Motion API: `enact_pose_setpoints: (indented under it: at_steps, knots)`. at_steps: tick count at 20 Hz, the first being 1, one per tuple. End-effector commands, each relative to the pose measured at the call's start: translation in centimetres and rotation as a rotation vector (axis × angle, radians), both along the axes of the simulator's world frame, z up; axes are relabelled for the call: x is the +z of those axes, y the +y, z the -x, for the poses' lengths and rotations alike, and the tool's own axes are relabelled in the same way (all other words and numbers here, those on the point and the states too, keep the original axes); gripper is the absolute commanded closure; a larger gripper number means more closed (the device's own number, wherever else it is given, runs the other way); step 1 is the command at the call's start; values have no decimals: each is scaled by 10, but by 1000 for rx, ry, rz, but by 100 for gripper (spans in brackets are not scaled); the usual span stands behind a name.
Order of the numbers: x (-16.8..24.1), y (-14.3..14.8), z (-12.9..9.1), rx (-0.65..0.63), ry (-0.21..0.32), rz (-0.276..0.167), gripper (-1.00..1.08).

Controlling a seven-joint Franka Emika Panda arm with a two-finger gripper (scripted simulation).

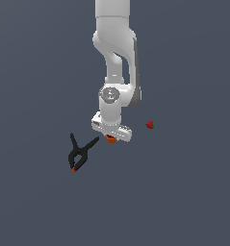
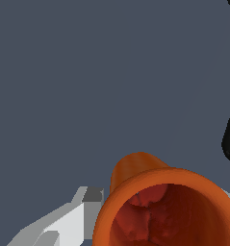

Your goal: Pick up a designated object from a clutter of objects.

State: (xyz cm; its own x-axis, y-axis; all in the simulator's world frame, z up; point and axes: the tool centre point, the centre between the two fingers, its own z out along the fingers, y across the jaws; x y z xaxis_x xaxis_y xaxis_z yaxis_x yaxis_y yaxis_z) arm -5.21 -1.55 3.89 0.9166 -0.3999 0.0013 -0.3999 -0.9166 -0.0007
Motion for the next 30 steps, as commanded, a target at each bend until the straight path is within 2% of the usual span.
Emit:
enact_pose_setpoints:
  at_steps: [1, 8, 15, 21, 30]
  knots:
    - [-1, 0, 0, 0, 1, 0, 108]
    - [3, 1, -2, 0, 0, 0, 108]
    - [26, 6, -12, 0, 0, 0, 108]
    - [63, 13, -30, 0, 0, 0, 108]
    - [140, 29, -67, 0, 0, 1, 108]
